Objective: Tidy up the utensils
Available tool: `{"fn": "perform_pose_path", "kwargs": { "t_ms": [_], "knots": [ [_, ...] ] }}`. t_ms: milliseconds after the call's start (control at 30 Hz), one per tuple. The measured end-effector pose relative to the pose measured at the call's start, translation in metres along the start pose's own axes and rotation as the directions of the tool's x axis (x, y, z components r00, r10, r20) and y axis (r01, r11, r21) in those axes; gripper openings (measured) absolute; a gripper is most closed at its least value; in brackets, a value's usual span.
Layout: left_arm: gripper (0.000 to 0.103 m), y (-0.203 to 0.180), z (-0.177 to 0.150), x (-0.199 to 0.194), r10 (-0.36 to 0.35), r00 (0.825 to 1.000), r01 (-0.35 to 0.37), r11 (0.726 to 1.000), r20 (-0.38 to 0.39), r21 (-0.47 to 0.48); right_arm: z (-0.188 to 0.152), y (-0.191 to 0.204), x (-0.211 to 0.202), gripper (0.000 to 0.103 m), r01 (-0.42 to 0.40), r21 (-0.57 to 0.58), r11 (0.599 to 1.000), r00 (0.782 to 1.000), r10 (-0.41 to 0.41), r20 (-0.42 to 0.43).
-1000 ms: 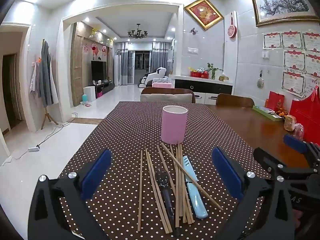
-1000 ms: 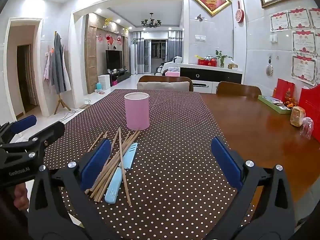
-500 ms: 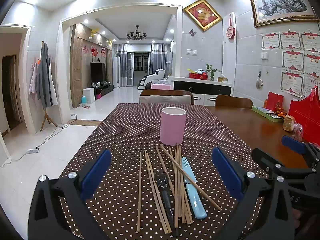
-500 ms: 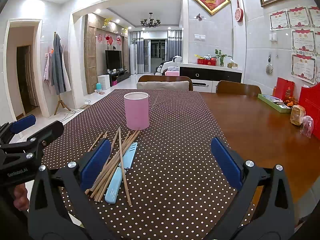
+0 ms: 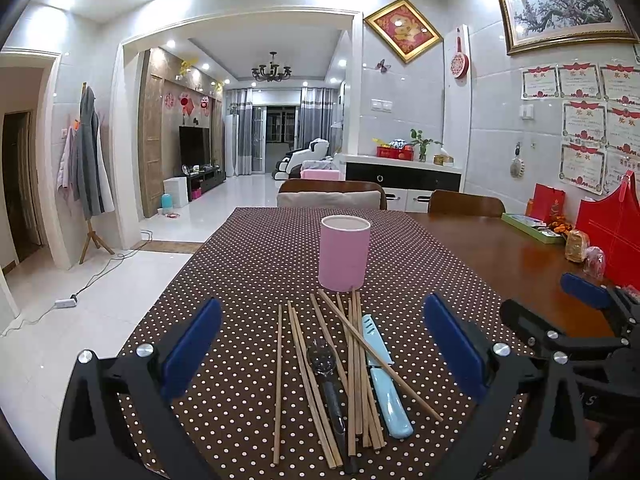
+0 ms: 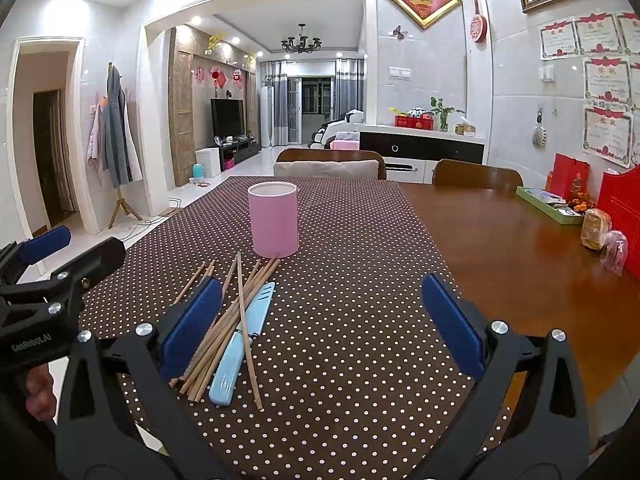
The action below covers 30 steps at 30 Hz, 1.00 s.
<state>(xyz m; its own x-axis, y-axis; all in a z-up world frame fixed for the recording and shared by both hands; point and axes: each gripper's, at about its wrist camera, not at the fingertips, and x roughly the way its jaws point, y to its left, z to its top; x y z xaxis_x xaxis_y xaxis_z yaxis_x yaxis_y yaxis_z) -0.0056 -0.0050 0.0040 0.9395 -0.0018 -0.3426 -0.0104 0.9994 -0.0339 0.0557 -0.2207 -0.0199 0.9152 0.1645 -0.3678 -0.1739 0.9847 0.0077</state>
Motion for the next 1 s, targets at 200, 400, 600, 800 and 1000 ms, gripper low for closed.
{"fn": "perform_pose_path", "kwargs": {
  "t_ms": [200, 400, 600, 800, 1000],
  "knots": [
    [0.099, 0.0002, -0.0002, 0.0006, -0.002, 1.0, 0.002, 1.0, -0.003, 0.0, -0.001, -0.001, 0.002, 0.098, -0.003, 0.003, 1.0, 1.0, 0.003, -0.005],
    [0.099, 0.0006, 0.0004, 0.0015, 0.001, 1.0, -0.001, 1.0, -0.003, 0.002, -0.0012, -0.0009, 0.0034, 0.098, -0.006, 0.005, 1.0, 1.0, 0.007, -0.011],
    [0.099, 0.0012, 0.0002, 0.0034, 0.001, 1.0, -0.001, 1.0, -0.005, 0.002, -0.0014, -0.0007, 0.0041, 0.098, -0.006, 0.006, 1.0, 1.0, 0.006, -0.014],
    [0.099, 0.0001, -0.0003, 0.0047, -0.005, 1.0, 0.005, 1.0, -0.004, 0.009, -0.0008, -0.0014, 0.0062, 0.098, -0.005, 0.011, 1.0, 1.0, 0.005, -0.018],
    [0.099, -0.0007, -0.0006, 0.0047, -0.004, 1.0, 0.004, 1.0, -0.002, 0.011, -0.0005, -0.0021, 0.007, 0.098, -0.006, 0.012, 1.0, 1.0, 0.006, -0.018]
  ]
}}
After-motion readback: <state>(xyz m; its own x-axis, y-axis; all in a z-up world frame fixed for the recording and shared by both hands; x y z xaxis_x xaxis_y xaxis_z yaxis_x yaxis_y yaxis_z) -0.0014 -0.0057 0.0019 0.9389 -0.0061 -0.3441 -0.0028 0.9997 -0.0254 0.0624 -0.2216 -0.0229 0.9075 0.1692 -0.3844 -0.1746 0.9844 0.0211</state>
